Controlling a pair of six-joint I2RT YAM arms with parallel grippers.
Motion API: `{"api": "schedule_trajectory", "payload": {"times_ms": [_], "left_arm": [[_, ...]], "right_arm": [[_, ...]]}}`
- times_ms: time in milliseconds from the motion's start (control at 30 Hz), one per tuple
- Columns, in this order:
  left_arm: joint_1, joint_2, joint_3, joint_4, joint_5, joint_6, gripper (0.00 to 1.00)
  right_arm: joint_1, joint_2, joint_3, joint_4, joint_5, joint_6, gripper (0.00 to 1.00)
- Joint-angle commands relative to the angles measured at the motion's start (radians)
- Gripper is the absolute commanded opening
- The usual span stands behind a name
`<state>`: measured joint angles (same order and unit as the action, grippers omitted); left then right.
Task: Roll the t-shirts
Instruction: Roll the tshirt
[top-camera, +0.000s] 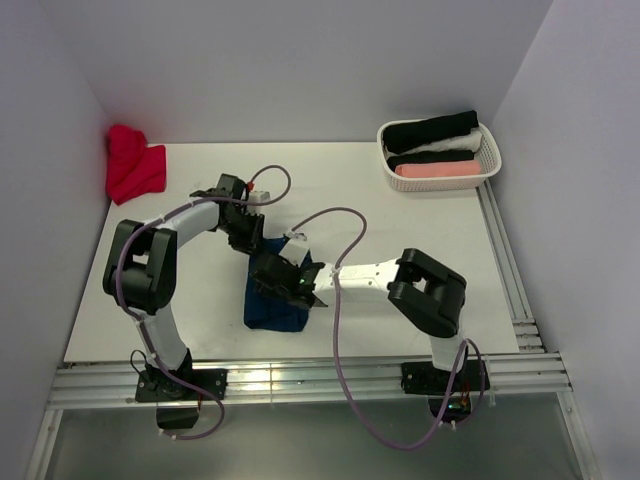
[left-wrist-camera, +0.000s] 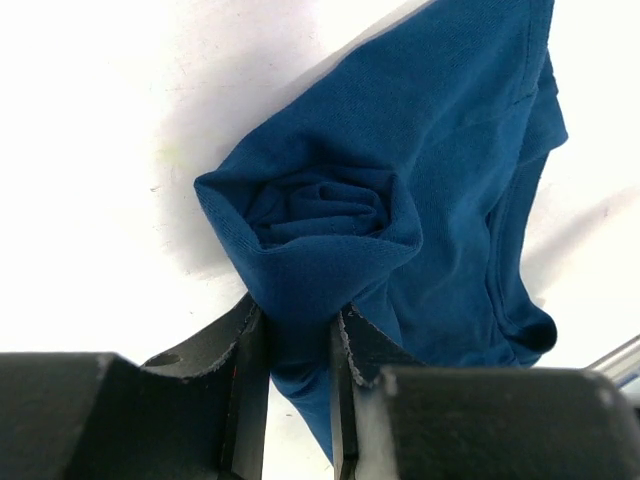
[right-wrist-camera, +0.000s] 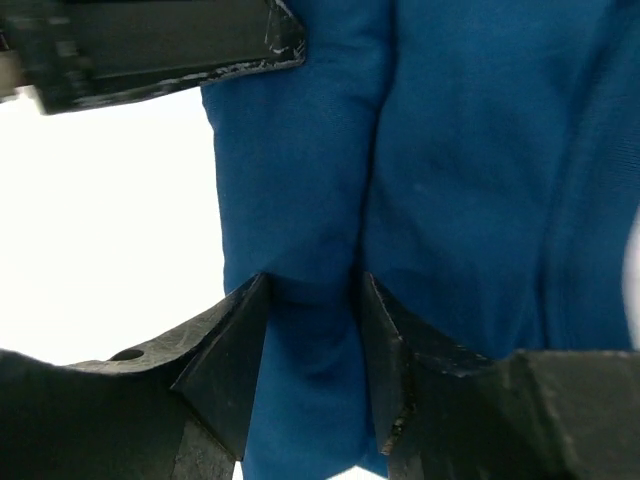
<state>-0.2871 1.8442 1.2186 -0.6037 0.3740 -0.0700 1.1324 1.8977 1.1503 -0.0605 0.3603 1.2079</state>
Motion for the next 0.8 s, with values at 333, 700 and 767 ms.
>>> {"api": "schedule_trajectory", "payload": {"times_ms": [333, 700, 767], "left_arm": [[-0.052, -0.016, 0.035, -0.01, -0.132, -0.022, 0.2], [-0.064, -0.005, 0.042, -0.013, -0.138, -0.025, 0.21], [-0.066, -0.003, 0.042, -0.014, -0.136, -0.025, 0.22]], "right_arm": [[0.116, 0.127, 0.445, -0.579, 0.276, -0.097, 0.48], [0.135, 0.208, 0.485, -0.565, 0.23, -0.123, 0.47], [0.139, 0.212, 0.479, -0.576, 0.226, -0.117, 0.47]]}}
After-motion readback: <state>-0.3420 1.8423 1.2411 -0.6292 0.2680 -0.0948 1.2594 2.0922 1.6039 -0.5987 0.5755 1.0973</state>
